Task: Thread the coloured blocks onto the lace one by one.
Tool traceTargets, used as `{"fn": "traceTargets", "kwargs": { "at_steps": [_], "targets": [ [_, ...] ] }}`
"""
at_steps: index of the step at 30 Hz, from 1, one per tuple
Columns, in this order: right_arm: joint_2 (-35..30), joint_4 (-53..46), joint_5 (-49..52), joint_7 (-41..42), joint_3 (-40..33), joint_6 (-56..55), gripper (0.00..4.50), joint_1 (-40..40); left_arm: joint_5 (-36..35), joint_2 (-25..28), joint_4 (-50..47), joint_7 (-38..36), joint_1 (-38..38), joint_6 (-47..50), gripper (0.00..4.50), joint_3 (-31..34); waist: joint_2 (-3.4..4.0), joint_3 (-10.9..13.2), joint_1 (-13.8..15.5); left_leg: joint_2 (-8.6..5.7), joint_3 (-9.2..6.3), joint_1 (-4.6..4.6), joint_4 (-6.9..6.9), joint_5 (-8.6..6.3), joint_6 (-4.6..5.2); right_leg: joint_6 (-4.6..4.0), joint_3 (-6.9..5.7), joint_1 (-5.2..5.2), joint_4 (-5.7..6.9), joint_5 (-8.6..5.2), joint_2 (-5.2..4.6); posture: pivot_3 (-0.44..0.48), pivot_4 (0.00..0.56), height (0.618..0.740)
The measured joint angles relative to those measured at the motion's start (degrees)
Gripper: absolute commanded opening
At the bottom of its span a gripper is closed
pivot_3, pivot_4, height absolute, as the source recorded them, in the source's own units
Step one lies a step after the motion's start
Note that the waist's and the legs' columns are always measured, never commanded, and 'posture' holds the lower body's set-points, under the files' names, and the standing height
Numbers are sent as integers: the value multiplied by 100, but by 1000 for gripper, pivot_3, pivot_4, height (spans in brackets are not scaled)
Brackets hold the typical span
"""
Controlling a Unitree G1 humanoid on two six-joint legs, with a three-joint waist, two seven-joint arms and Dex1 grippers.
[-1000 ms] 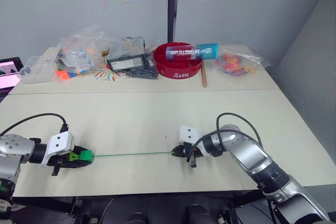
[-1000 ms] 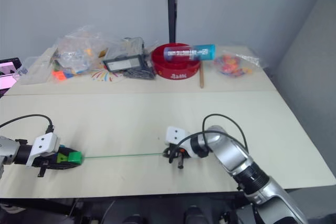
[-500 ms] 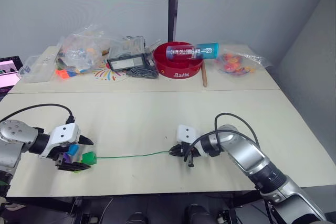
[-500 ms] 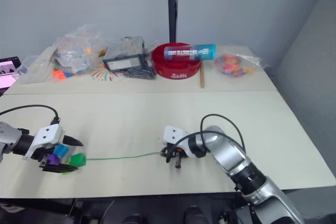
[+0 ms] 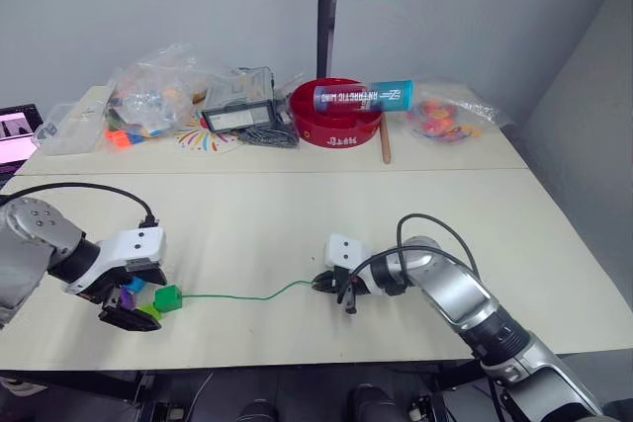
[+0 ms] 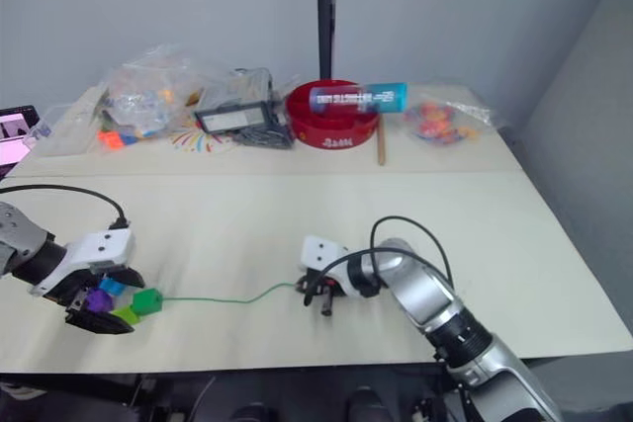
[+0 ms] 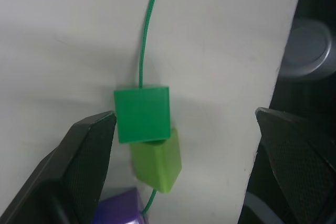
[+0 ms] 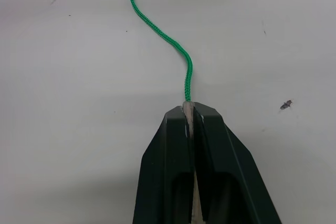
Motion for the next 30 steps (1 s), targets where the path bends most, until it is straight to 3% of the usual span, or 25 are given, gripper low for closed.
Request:
{"fn": "traceTargets", "kwargs": {
  "at_steps": [8,20,30],
  "targets": [
    [93,-127,2,-127,-3,225,0,39,738,-583,129,522,-467,-216,4459,-571,-3,0,11,-1,-2,-5,0,0,0,0,3,-4,-1,0,1,0,150,731],
    [105,-251,10,-233,-6,412,0,85,1079,-653,308,565,-476,-417,4459,-680,-4,0,17,-3,-1,-3,0,0,0,0,5,-2,1,0,-3,0,150,731],
    [104,-330,11,-248,-11,468,0,133,1115,-823,307,696,-477,-400,1341,-615,-3,0,21,-4,0,3,0,0,0,0,5,4,1,0,-5,0,150,731]
  ]
}}
